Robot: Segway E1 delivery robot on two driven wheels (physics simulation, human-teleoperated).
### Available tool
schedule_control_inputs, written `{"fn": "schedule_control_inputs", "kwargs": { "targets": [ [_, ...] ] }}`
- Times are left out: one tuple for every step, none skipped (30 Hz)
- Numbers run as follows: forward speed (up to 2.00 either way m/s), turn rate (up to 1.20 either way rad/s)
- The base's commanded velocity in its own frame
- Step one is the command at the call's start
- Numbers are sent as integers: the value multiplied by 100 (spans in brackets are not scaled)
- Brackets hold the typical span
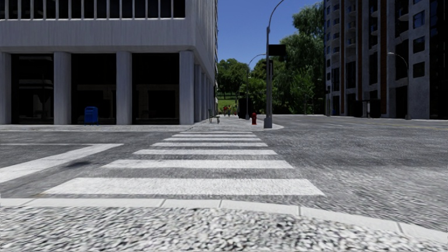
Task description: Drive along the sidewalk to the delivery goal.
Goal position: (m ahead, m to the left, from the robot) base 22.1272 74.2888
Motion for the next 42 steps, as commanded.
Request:
{"fn": "schedule_control_inputs", "kwargs": {
  "targets": [
    [200, 0],
    [200, 0],
    [200, 0],
    [200, 0],
    [200, 0],
    [200, 0],
    [200, 0],
    [200, 0],
    [200, 0],
    [200, 0],
    [200, 0],
    [200, 0],
    [200, 0],
    [200, 0],
    [200, 0],
    [200, 0],
    [200, 0],
    [196, 0],
    [164, 0],
    [132, 0],
    [120, 0],
    [116, 0],
    [115, 0],
    [115, 0],
    [114, 0],
    [114, 0],
    [114, 0],
    [114, 0],
    [116, 0],
    [116, 0],
    [119, 0],
    [122, 0],
    [123, 0],
    [123, 0],
    [126, 0],
    [127, 0],
    [129, 0],
    [131, 0],
    [131, 0],
    [132, 0],
    [132, 0],
    [132, 0]
  ]
}}
